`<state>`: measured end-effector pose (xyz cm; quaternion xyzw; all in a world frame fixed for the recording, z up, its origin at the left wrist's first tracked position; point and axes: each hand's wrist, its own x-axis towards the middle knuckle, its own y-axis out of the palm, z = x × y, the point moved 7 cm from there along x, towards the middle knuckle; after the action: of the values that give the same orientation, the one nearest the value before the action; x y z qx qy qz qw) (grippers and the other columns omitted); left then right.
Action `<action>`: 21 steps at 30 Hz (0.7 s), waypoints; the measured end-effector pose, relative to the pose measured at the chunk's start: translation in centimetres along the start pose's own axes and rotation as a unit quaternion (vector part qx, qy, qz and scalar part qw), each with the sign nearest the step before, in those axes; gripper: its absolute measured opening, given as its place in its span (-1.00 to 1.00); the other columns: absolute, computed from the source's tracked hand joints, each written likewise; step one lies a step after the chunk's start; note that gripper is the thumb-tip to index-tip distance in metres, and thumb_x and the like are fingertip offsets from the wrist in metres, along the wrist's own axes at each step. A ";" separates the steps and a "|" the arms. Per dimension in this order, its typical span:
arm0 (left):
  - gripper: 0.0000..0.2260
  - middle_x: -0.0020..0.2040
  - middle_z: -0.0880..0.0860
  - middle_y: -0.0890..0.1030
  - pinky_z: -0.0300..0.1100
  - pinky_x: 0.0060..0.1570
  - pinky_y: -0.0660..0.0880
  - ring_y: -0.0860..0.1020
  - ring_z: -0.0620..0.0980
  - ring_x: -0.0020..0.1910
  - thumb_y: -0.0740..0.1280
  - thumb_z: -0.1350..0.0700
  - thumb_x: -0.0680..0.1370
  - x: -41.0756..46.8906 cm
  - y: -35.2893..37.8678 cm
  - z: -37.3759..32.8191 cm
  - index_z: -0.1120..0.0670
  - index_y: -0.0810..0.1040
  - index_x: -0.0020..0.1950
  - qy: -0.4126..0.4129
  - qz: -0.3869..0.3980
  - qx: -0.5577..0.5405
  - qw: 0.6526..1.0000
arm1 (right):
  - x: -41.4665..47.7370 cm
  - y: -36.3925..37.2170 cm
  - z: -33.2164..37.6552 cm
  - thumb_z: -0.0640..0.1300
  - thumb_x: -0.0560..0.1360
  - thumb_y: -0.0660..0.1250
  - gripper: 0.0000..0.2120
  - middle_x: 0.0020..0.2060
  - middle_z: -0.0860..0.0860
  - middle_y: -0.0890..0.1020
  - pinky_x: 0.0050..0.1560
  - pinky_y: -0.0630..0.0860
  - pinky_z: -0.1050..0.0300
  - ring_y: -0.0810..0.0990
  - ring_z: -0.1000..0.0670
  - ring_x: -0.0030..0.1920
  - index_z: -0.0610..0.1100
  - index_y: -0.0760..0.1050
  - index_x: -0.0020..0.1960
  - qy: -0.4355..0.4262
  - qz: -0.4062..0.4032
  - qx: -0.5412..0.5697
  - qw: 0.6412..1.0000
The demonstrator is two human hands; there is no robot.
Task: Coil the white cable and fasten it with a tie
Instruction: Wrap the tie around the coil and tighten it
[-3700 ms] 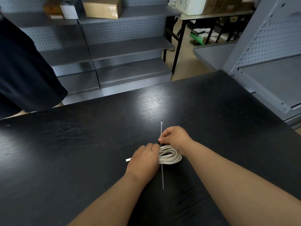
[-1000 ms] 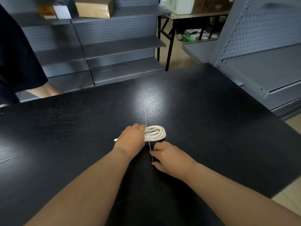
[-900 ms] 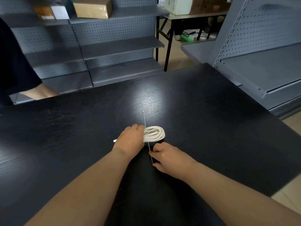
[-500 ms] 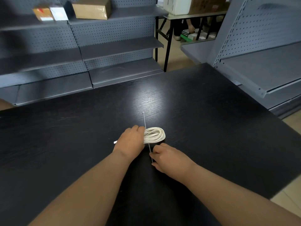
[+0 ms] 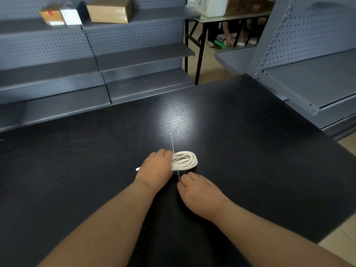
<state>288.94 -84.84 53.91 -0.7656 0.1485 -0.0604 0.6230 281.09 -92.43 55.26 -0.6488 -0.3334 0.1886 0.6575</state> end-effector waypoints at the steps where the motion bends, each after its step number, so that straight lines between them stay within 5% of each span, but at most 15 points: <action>1: -0.63 0.19 0.06 0.47 -0.12 0.09 0.45 0.47 0.05 0.10 0.29 0.10 0.53 0.0 0.0 0.0 0.05 0.35 0.32 0.001 0.001 0.001 1.000 | 0.0 -0.1 0.0 -0.12 0.10 0.59 -0.76 -0.44 0.00 0.53 -0.46 0.48 0.21 0.48 0.04 -0.44 -0.10 0.56 -0.35 0.004 -0.007 0.002 1.000; 15: -0.66 0.18 0.06 0.48 -0.12 0.06 0.46 0.47 0.05 0.07 0.26 0.12 0.54 0.1 0.2 0.0 0.06 0.36 0.31 0.007 -0.003 0.001 1.000 | -0.4 -0.6 0.0 -0.09 0.29 0.55 -0.85 -0.40 0.04 0.56 -0.43 0.47 0.24 0.50 0.07 -0.42 -0.08 0.59 -0.31 0.048 -0.072 0.084 0.993; 21: -0.67 0.17 0.06 0.47 -0.12 0.04 0.42 0.46 0.06 0.07 0.25 0.12 0.54 0.0 0.3 0.1 0.06 0.36 0.30 0.009 -0.002 0.002 1.000 | -0.4 -2.0 -1.4 -0.09 0.48 0.23 -0.78 -0.35 0.01 0.57 -0.28 0.46 0.21 0.50 0.04 -0.33 -0.10 0.58 -0.26 0.074 -0.143 0.088 0.983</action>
<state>288.95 -84.78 53.61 -0.7639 0.1527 -0.0689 0.6233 281.41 -93.90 57.24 -0.5461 -0.3552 0.0721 0.7552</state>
